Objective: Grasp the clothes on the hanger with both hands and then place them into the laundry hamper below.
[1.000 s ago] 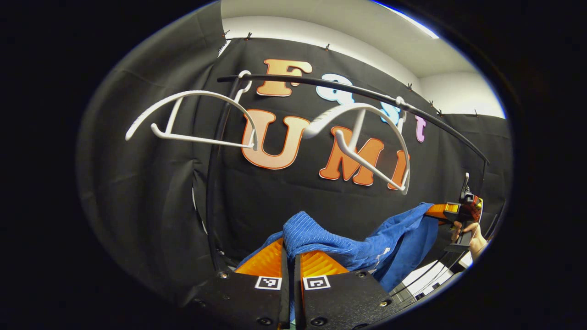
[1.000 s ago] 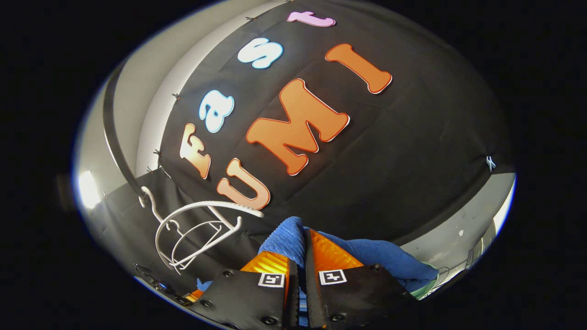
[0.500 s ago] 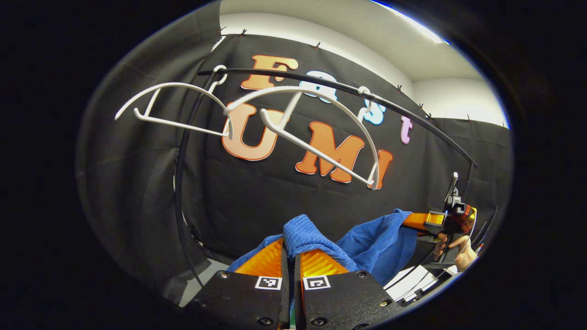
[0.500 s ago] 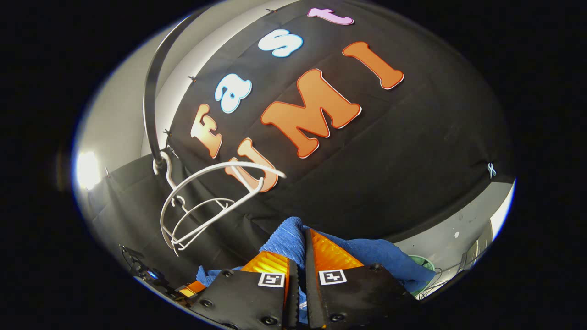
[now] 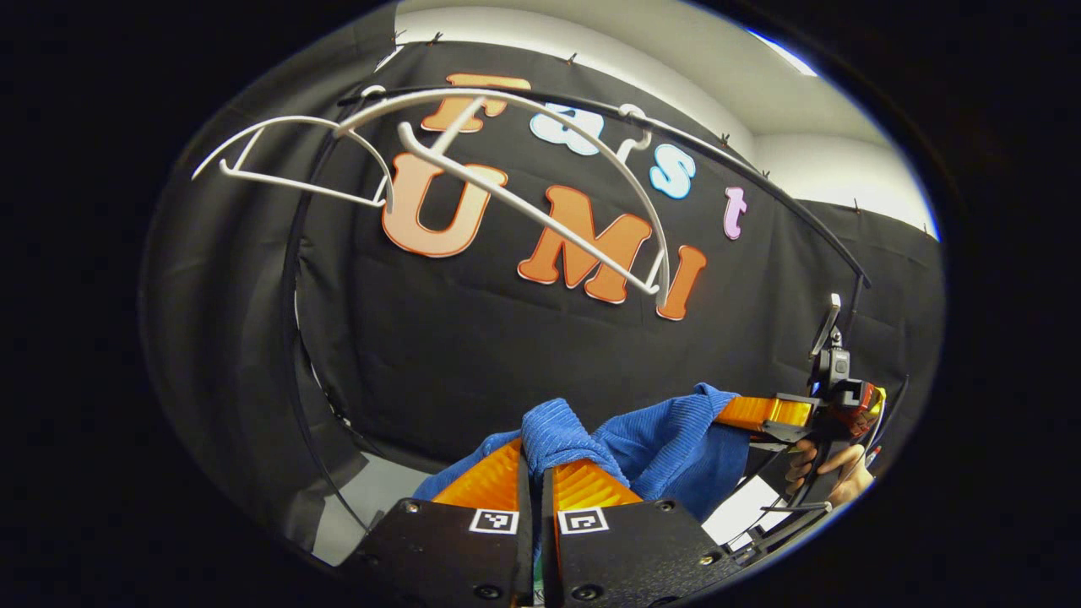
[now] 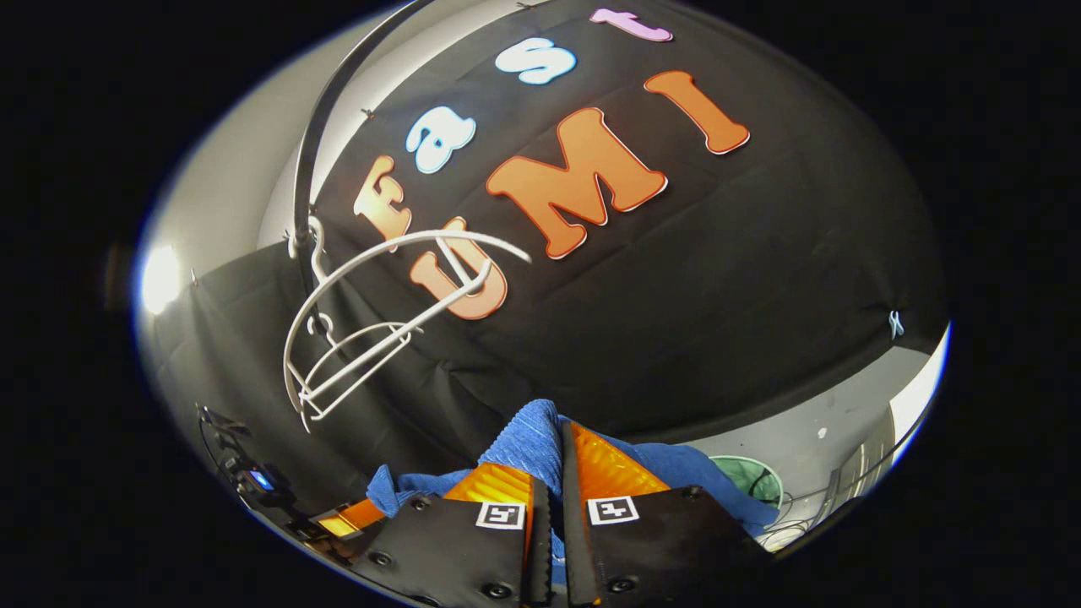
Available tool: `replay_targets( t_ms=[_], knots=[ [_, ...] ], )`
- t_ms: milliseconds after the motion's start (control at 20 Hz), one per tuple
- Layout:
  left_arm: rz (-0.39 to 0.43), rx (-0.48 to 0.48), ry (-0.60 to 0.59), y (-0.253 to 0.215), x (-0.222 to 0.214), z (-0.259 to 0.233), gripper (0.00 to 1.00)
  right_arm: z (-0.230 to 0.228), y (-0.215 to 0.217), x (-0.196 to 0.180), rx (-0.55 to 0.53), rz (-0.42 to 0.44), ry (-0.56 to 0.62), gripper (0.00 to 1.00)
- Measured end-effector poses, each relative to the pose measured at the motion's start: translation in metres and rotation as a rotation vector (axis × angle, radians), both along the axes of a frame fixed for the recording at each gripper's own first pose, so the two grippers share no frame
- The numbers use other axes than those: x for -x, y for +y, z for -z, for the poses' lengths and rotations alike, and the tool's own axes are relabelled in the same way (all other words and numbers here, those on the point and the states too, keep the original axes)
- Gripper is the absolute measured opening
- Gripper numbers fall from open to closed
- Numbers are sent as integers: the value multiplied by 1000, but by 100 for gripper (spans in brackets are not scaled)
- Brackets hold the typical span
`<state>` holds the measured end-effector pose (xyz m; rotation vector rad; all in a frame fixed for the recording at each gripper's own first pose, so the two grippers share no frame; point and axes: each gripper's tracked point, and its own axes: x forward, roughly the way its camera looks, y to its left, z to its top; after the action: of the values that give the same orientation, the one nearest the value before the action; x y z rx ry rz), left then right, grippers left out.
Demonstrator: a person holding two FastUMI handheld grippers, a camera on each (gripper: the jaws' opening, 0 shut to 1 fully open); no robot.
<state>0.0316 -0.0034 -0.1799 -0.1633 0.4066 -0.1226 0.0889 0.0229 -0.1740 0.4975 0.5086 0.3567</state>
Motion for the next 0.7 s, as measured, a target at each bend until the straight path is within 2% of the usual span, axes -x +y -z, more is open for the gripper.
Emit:
replay_targets(
  t_ms=[550,700],
  knots=[
    [36,-12,203,-32,-11,83,4,73,-22,12,135,28,100,14],
    [29,-35,266,-33,-13,99,4,102,-32,11,209,47,133,14]
  ],
)
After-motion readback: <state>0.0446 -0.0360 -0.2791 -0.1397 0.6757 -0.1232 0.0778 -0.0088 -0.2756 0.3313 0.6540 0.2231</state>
